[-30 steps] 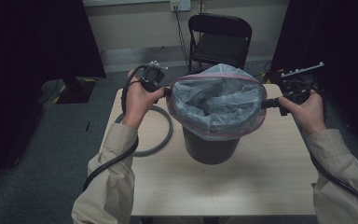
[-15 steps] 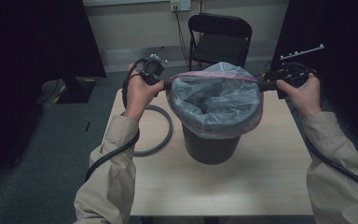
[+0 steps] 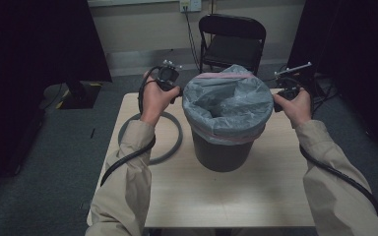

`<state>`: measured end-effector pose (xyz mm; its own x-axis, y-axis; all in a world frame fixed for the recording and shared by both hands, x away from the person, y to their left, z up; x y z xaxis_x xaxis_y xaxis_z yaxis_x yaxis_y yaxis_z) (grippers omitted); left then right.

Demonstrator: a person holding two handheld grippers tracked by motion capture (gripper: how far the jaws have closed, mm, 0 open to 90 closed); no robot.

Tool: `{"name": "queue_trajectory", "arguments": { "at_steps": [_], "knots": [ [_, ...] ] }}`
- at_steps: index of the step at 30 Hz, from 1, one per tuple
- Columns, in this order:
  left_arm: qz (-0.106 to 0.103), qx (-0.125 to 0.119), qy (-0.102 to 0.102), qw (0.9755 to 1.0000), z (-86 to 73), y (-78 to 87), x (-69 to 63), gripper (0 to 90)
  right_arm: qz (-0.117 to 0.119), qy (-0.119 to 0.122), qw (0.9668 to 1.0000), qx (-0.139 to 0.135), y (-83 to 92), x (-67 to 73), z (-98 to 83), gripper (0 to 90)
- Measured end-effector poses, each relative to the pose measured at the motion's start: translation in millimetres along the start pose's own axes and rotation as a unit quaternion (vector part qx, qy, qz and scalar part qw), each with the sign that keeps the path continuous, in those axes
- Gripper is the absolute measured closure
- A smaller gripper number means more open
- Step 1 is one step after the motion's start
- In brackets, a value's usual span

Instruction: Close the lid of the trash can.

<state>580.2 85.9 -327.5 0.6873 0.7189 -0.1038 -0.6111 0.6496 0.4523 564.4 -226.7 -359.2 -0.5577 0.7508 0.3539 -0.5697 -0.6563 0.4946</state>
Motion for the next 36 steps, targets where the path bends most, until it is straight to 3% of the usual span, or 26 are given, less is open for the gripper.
{"name": "queue_trajectory", "arguments": {
  "at_steps": [4, 6, 7, 10, 13, 16, 18, 19, 20, 21, 22, 23, 25, 28, 30, 32, 34, 36],
  "knots": [
    [0.003, -0.002, -0.020, 0.9998, 1.2, 4.3, -4.6, 90.0, 0.017, 0.001, 0.9997, 0.016, 12.4, 5.4, -10.1, 90.0],
    [0.013, -0.010, -0.018, 0.9997, 1.4, 3.5, -1.7, 90.0, 0.018, 0.003, 0.9996, 0.022, 19.8, 6.7, -13.1, 90.0],
    [0.014, -0.006, -0.014, 0.9998, 0.4, 2.4, 0.4, 90.0, 0.009, 0.006, 0.9998, 0.014, 22.8, 4.7, -11.7, 90.0],
    [0.015, 0.018, 0.000, 0.9997, -9.6, -8.0, 7.6, 90.0, 0.022, -0.006, 0.9995, -0.023, 27.8, 3.0, -3.5, 90.0],
    [-0.008, 0.029, 0.024, 0.9992, -21.2, -19.5, 8.5, 90.0, 0.033, -0.007, 0.9977, -0.060, 28.1, 5.9, 6.6, 90.0],
    [-0.018, 0.006, 0.033, 0.9993, -20.7, -21.1, 10.4, 90.0, 0.022, -0.004, 0.9979, -0.061, 15.3, 5.1, 5.1, 90.0],
    [-0.019, -0.023, 0.035, 0.9989, -15.5, -19.2, 10.6, 90.0, 0.016, -0.033, 0.9980, -0.050, 4.5, -3.5, -2.2, 90.0],
    [-0.018, -0.037, 0.035, 0.9985, -12.6, -18.3, 9.8, 90.0, 0.028, -0.052, 0.9976, -0.036, -3.5, -6.9, -9.0, 90.0],
    [-0.016, -0.039, 0.031, 0.9986, -12.1, -19.6, 9.0, 90.0, 0.026, -0.054, 0.9979, -0.026, -10.3, -10.5, -15.9, 90.0],
    [-0.018, -0.036, 0.033, 0.9987, -13.3, -21.7, 8.4, 90.0, 0.033, -0.062, 0.9971, -0.030, -13.5, -11.8, -18.7, 90.0],
    [-0.026, -0.032, 0.048, 0.9980, -15.3, -23.6, 8.7, 90.0, 0.038, -0.068, 0.9963, -0.035, -13.9, -12.9, -19.0, 90.0],
    [-0.029, -0.013, 0.067, 0.9973, -21.1, -28.3, 9.6, 90.0, 0.040, -0.071, 0.9960, -0.037, -13.3, -13.1, -18.6, 90.0],
    [-0.027, 0.017, 0.075, 0.9967, -29.6, -31.4, 12.3, 90.0, 0.040, -0.072, 0.9955, -0.046, -9.3, -10.6, -12.9, 90.0],
    [-0.026, 0.042, 0.082, 0.9955, -43.7, -32.2, 15.0, 90.0, 0.030, -0.048, 0.9971, -0.050, -3.1, -4.8, -3.3, 90.0],
    [-0.018, 0.026, 0.073, 0.9969, -44.7, -29.3, 14.8, 90.0, 0.024, -0.030, 0.9982, -0.045, -2.0, -3.8, -3.9, 90.0],
    [-0.005, 0.005, 0.061, 0.9981, -41.1, -24.3, 15.0, 90.0, 0.008, -0.019, 0.9996, -0.020, -6.8, -8.8, -14.9, 90.0],
    [0.004, -0.004, 0.049, 0.9988, -37.6, -17.0, 15.6, 90.0, 0.011, -0.024, 0.9997, 0.003, -13.4, -14.1, -29.9, 90.0],
    [0.008, 0.010, 0.038, 0.9992, -39.9, -11.4, 16.7, 90.0, 0.011, -0.028, 0.9995, 0.009, -16.2, -17.5, -38.8, 90.0]
  ]
}}
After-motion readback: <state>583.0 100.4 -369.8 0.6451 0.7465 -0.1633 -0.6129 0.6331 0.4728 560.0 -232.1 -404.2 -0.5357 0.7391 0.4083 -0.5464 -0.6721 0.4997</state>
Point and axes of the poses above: each handheld gripper's, and its own axes: y roughly backward along the jaws, z roughly out of its top, x roughly to its left, the point moved 6 cm from there along -y, roughly forward along the jaws, and after that the axes turned 14 degrees about -x, right-handed, at the moved point
